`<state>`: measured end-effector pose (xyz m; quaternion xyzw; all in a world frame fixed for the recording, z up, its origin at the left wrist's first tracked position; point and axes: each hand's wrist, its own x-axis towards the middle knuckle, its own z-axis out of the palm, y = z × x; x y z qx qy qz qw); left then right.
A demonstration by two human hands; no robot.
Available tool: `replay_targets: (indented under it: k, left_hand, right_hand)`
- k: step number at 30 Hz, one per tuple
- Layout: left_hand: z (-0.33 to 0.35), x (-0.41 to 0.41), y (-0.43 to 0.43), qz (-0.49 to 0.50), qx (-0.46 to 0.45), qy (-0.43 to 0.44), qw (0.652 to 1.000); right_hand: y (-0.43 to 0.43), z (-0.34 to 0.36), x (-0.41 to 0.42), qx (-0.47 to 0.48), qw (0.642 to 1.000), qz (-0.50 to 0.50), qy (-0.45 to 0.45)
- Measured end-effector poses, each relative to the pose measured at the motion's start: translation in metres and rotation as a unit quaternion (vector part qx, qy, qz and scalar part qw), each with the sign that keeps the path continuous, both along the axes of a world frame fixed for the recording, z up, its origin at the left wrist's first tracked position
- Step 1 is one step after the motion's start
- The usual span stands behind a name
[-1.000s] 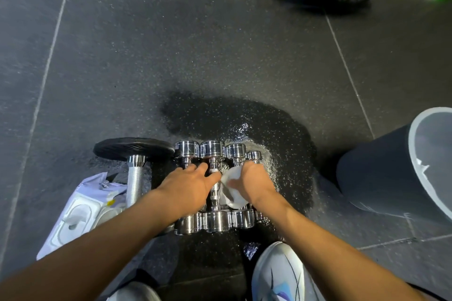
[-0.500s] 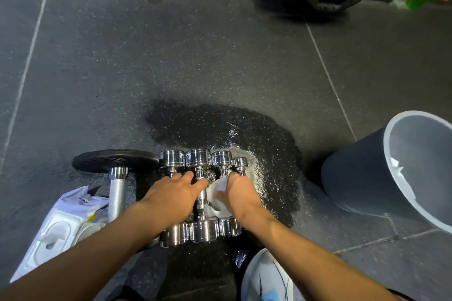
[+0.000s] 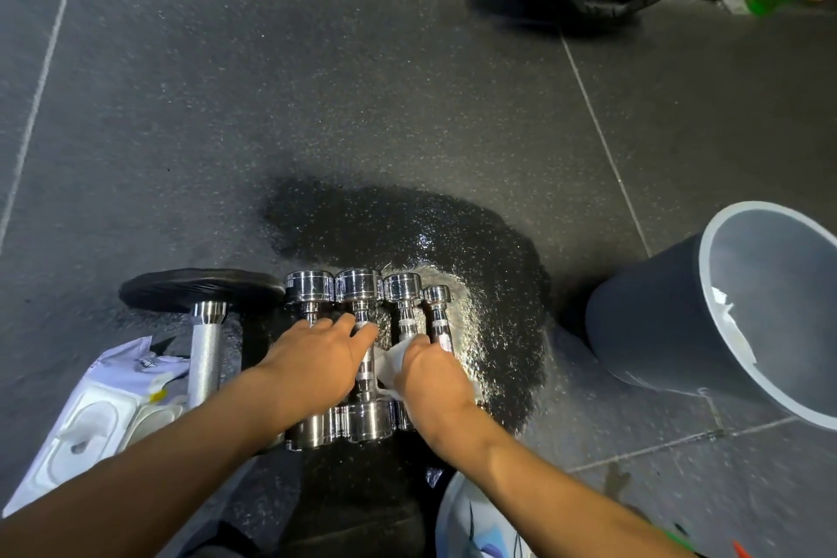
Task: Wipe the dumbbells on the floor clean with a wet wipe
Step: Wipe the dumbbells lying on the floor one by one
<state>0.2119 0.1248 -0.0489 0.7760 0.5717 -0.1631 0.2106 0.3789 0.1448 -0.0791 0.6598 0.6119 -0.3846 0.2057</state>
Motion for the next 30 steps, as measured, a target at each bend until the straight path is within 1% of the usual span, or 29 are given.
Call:
replay_targets:
  k: [2, 3, 5, 7, 9, 10, 12, 15, 16, 18, 19, 20, 22, 23, 24, 25, 26, 27, 28, 30]
  left_hand:
    - [0.002, 0.003, 0.001, -0.002, 0.008, 0.005, 1.0]
    - [0.003, 0.004, 0.002, -0.002, 0.013, 0.008, 1.0]
    - [0.004, 0.005, 0.003, 0.0, 0.017, 0.008, 1.0]
    - [0.003, 0.005, 0.004, 0.002, 0.017, 0.006, 1.0]
    - [0.003, 0.004, 0.003, 0.001, 0.015, 0.003, 1.0]
    - [0.003, 0.004, 0.003, 0.001, 0.013, 0.002, 1.0]
    - [0.002, 0.004, 0.002, 0.003, 0.015, 0.001, 1.0]
    - [0.003, 0.005, 0.002, 0.006, 0.026, 0.001, 1.0]
    - [0.002, 0.007, 0.001, 0.009, 0.026, -0.003, 1.0]
    - [0.003, 0.009, 0.001, 0.015, 0.027, -0.003, 1.0]
    - [0.004, 0.01, 0.001, 0.013, 0.02, 0.002, 1.0]
    - [0.005, 0.011, 0.001, 0.012, 0.014, 0.006, 1.0]
    - [0.005, 0.012, 0.0, 0.012, 0.006, 0.015, 1.0]
    - [0.007, 0.012, 0.0, 0.013, 0.006, 0.02, 1.0]
    - [0.008, 0.013, 0.001, 0.011, 0.008, 0.024, 1.0]
    - [0.008, 0.013, 0.002, 0.009, 0.007, 0.025, 1.0]
    - [0.008, 0.014, 0.003, 0.008, 0.001, 0.025, 1.0]
    - [0.007, 0.015, 0.002, 0.01, -0.001, 0.026, 1.0]
    - [0.007, 0.015, 0.002, 0.012, 0.005, 0.026, 1.0]
    - [0.006, 0.016, 0.005, 0.012, 0.008, 0.028, 1.0]
  right_hand:
    - [-0.01, 0.011, 0.002, 0.046, 0.995, -0.046, 0.07]
    - [-0.012, 0.013, 0.005, 0.089, 0.993, -0.032, 0.072]
    - [-0.014, 0.02, 0.012, 0.123, 0.991, 0.017, 0.05]
    - [-0.008, 0.024, 0.018, 0.125, 0.99, 0.053, 0.044]
    - [0.0, 0.023, 0.026, 0.126, 0.989, 0.059, 0.053]
    - [0.004, 0.024, 0.028, 0.134, 0.988, 0.064, 0.043]
    - [0.004, 0.021, 0.026, 0.143, 0.985, 0.059, 0.07]
    - [0.0, 0.017, 0.018, 0.152, 0.985, 0.048, 0.064]
    - [-0.001, 0.024, 0.013, 0.146, 0.987, 0.027, 0.068]
    - [0.005, 0.025, 0.007, 0.174, 0.981, 0.049, 0.064]
    - [0.009, 0.023, 0.005, 0.161, 0.982, -0.006, 0.096]
    - [0.012, 0.023, 0.004, 0.162, 0.98, -0.002, 0.116]
    - [0.014, 0.017, 0.001, 0.171, 0.978, 0.002, 0.118]
    - [0.014, 0.013, 0.002, 0.191, 0.974, -0.002, 0.125]
    - [0.015, 0.009, 0.005, 0.181, 0.978, 0.012, 0.108]
    - [0.01, 0.015, 0.003, 0.154, 0.984, 0.006, 0.085]
    - [0.005, 0.018, 0.0, 0.122, 0.991, 0.053, 0.023]
    - [-0.001, 0.02, -0.001, 0.099, 0.99, 0.102, -0.004]
    - [-0.005, 0.019, -0.004, 0.056, 0.996, 0.063, -0.01]
    - [-0.014, 0.012, -0.004, 0.083, 0.996, 0.039, 0.013]
